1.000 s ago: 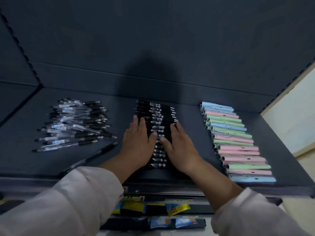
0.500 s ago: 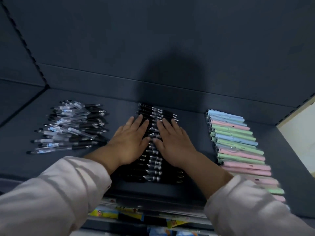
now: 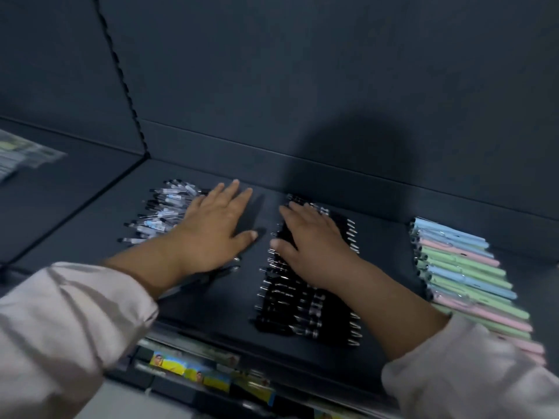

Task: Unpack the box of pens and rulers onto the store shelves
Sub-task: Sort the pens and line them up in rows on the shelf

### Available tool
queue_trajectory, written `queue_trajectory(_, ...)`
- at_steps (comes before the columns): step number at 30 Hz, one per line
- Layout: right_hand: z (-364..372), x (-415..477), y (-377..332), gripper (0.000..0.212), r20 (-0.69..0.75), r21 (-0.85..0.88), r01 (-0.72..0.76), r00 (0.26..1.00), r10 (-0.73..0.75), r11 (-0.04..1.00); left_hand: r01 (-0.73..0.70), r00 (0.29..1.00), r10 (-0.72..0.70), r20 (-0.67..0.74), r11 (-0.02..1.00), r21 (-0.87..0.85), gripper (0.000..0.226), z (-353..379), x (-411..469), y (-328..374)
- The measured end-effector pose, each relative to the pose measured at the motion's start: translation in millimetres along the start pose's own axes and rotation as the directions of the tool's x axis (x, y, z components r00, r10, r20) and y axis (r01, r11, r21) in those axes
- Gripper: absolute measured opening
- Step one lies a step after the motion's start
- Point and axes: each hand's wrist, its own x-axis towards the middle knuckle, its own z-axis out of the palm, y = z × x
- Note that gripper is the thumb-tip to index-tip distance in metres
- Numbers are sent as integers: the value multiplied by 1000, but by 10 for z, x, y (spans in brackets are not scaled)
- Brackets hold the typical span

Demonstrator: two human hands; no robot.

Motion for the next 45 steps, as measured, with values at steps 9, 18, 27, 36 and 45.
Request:
queue_trajectory(9,356,230,-730,105,137,-57,152,980,-143,987,55,997,-55,55,998,-7,74,-77,-151,-922)
queue_trajectory(18,678,522,-1203,107,-6,166,-152,988,155,974,-90,970,92,225,996,-22,113,-36,-215,-1493)
queue_trajectory(27,742,601,-1481,69,-233,686,-267,800,552,676,-195,958,249,143,929,-315,98,71,-145,-1845)
queue_trajectory(36,706,941,-1661,49,-204,697,-299,789,580,652,-65,998,57,-36,693,-718,67,170,59,-1686)
queue_trajectory(45,775,782,-1574,48,-255,621,-360,747,614,696,5,996,-72,-43,562,-827,57,153,8,-1771)
